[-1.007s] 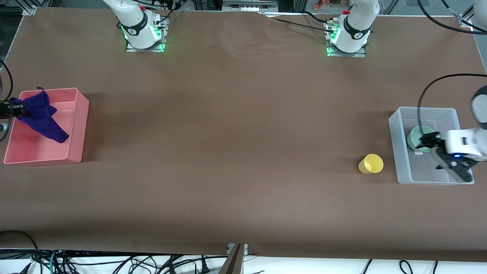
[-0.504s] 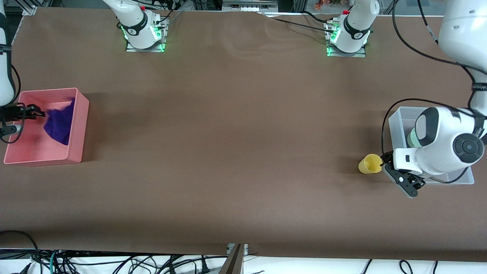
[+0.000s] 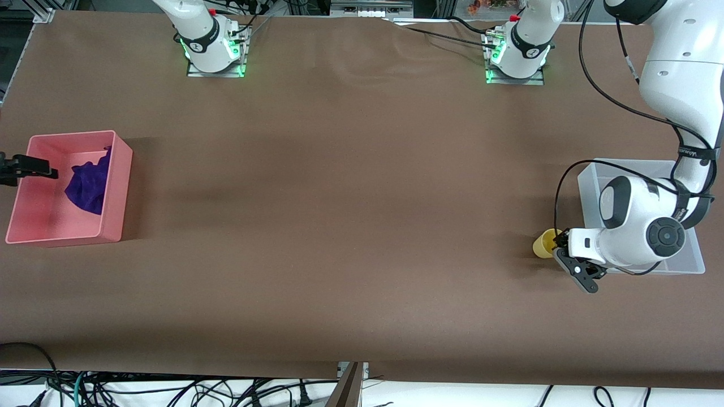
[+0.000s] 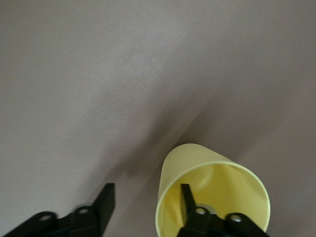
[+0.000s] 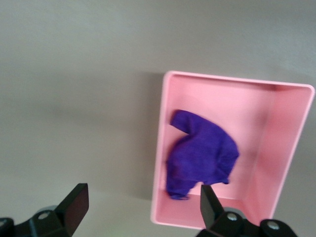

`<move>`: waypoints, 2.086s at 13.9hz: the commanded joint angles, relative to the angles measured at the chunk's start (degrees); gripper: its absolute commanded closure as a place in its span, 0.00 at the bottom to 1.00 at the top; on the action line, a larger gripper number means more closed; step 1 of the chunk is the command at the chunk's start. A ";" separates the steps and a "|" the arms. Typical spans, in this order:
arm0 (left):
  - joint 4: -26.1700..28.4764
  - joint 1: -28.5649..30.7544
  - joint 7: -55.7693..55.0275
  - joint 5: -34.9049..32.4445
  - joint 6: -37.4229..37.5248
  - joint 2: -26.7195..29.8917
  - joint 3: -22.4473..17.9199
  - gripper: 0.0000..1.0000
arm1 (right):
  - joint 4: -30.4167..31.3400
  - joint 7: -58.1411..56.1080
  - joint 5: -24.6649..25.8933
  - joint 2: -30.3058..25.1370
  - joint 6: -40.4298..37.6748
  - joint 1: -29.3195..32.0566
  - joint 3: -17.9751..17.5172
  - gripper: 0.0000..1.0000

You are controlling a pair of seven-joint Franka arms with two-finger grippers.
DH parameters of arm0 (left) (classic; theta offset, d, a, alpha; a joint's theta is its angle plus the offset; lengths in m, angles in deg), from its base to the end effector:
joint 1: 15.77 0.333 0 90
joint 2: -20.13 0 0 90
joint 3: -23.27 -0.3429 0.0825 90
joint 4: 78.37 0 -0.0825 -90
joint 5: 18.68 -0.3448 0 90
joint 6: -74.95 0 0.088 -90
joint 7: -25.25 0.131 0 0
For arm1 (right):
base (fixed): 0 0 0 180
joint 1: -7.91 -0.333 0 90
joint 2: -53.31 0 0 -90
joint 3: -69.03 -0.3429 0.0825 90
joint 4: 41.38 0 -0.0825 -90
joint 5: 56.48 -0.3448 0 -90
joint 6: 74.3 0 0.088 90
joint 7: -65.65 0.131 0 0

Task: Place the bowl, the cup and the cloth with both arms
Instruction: 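Grasp the yellow cup with the left gripper and lower it into the bowl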

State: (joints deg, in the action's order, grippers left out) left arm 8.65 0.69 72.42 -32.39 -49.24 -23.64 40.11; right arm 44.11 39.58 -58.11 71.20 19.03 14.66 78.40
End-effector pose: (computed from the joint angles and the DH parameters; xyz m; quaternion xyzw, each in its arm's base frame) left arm 0.6861 0.0439 0.2359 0.8990 -0.4361 -0.0329 0.0212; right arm 0.5823 -0.1514 0.4921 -0.9925 -0.0861 0.0838 0.0203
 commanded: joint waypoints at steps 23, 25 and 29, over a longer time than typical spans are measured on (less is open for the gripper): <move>12.57 19.22 19.70 -5.18 9.05 13.71 0.38 1.00 | -0.59 25.38 2.43 -11.48 -9.75 0.55 -13.85 0.00; 12.22 20.27 20.60 -6.33 8.52 13.62 0.38 1.00 | -0.68 25.20 2.69 -11.30 -9.75 0.55 -13.85 0.00; 12.22 20.90 20.60 -6.33 6.85 12.83 0.47 0.00 | -0.68 25.20 2.69 -11.21 -9.67 0.55 -13.94 0.00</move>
State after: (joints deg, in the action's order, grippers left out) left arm 20.11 20.80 92.07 -37.27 -41.69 -11.42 39.80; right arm 43.55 64.36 -54.74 60.26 10.04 14.82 64.71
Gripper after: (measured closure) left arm 0.841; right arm 0.000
